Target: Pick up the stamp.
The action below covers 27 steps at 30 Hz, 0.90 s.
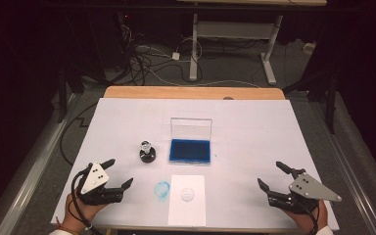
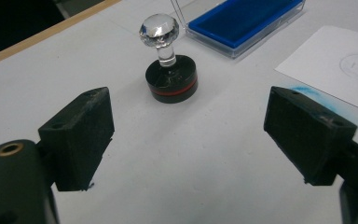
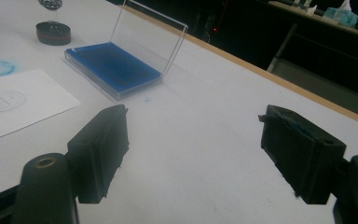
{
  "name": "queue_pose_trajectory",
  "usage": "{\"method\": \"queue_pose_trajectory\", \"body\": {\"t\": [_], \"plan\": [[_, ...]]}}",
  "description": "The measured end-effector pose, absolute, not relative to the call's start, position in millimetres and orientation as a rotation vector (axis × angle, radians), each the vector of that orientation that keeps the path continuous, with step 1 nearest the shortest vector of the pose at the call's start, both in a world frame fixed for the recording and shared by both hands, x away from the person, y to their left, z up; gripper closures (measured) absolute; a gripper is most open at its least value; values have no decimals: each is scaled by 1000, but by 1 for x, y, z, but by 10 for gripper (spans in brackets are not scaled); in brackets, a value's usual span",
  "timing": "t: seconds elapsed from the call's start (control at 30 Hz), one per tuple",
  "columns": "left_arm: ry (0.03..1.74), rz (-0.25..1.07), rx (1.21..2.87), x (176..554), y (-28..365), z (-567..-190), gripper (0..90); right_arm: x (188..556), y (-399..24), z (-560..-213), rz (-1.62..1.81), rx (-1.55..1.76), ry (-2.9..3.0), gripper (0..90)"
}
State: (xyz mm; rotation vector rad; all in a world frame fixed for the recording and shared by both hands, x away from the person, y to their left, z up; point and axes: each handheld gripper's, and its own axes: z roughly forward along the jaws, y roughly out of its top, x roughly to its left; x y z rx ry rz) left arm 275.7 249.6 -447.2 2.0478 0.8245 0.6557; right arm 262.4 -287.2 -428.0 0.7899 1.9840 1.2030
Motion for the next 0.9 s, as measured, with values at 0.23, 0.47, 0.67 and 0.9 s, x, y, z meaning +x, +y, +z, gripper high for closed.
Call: {"method": "queue_pose_trajectory", "body": {"t": [0.23, 0.47, 0.67, 0.9], "plan": [[800, 663, 2091, 277, 250, -443, 151, 263, -290, -429, 1193, 803, 1992, 227], [816, 647, 2062, 281, 261, -428, 155, 264, -285, -429, 1187, 791, 2011, 224], [816, 596, 2105, 293, 262, -411, 160, 264, -280, -431, 1176, 785, 2038, 224], [802, 526, 2197, 307, 256, -395, 160, 264, -280, -432, 1180, 777, 2037, 224]]}}
